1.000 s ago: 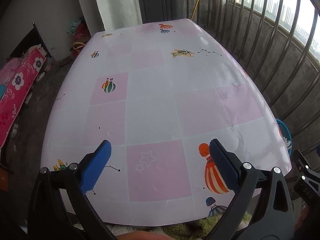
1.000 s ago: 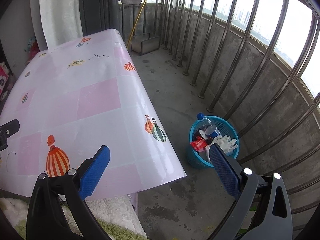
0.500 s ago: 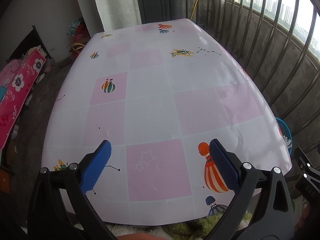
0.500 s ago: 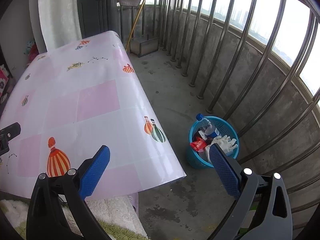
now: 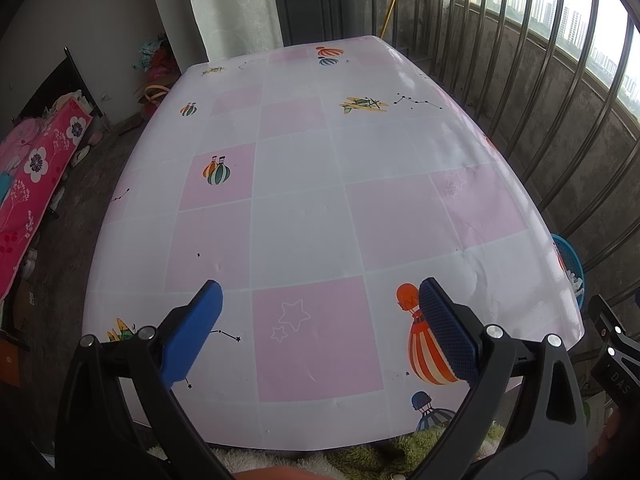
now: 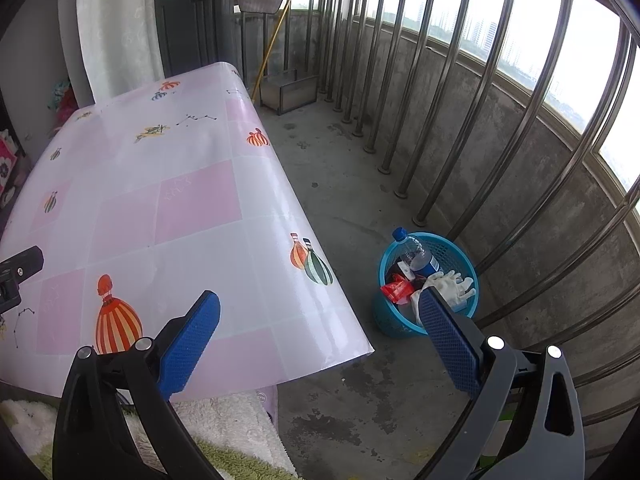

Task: Collect trash

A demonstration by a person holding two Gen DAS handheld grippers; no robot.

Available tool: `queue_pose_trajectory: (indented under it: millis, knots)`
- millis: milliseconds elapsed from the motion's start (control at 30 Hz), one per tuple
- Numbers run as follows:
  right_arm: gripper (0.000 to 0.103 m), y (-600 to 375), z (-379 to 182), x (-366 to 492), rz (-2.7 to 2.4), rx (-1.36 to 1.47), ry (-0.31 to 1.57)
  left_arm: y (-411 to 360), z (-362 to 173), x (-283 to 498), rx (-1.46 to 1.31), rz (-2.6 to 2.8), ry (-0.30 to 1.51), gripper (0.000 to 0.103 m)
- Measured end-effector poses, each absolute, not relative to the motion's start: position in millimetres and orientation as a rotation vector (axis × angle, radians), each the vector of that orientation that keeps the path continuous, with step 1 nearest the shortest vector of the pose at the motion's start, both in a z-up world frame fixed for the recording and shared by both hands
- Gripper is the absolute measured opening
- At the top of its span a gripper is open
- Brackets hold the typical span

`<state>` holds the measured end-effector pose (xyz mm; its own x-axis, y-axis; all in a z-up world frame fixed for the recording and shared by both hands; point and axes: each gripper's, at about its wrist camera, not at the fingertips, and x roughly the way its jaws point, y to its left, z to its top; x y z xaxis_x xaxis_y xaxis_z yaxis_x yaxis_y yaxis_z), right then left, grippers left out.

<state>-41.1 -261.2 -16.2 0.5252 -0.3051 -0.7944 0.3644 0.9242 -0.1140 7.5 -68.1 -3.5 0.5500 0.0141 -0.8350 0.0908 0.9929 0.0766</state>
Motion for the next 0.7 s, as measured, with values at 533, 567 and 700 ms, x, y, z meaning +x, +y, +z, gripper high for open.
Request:
queue_pose_trajectory:
  millis: [533, 567, 700]
  knots:
    - [0.097, -259.9, -13.9, -39.4, -0.4, 0.067, 0.933, -67.7, -3.4, 7.3, 0.115, -0.046, 0.988, 0.094]
    - [0.097, -260.0, -14.0, -39.6, -0.4, 0.068, 0.933, -67.7, -3.3, 7.2, 0.115, -0.046, 0.988, 0.094]
    - [0.097, -259.7, -14.0, -39.1, -0.4, 0.067, 0.933, -67.8, -3.4, 7.3, 0.115, -0.046, 0.987, 0.094]
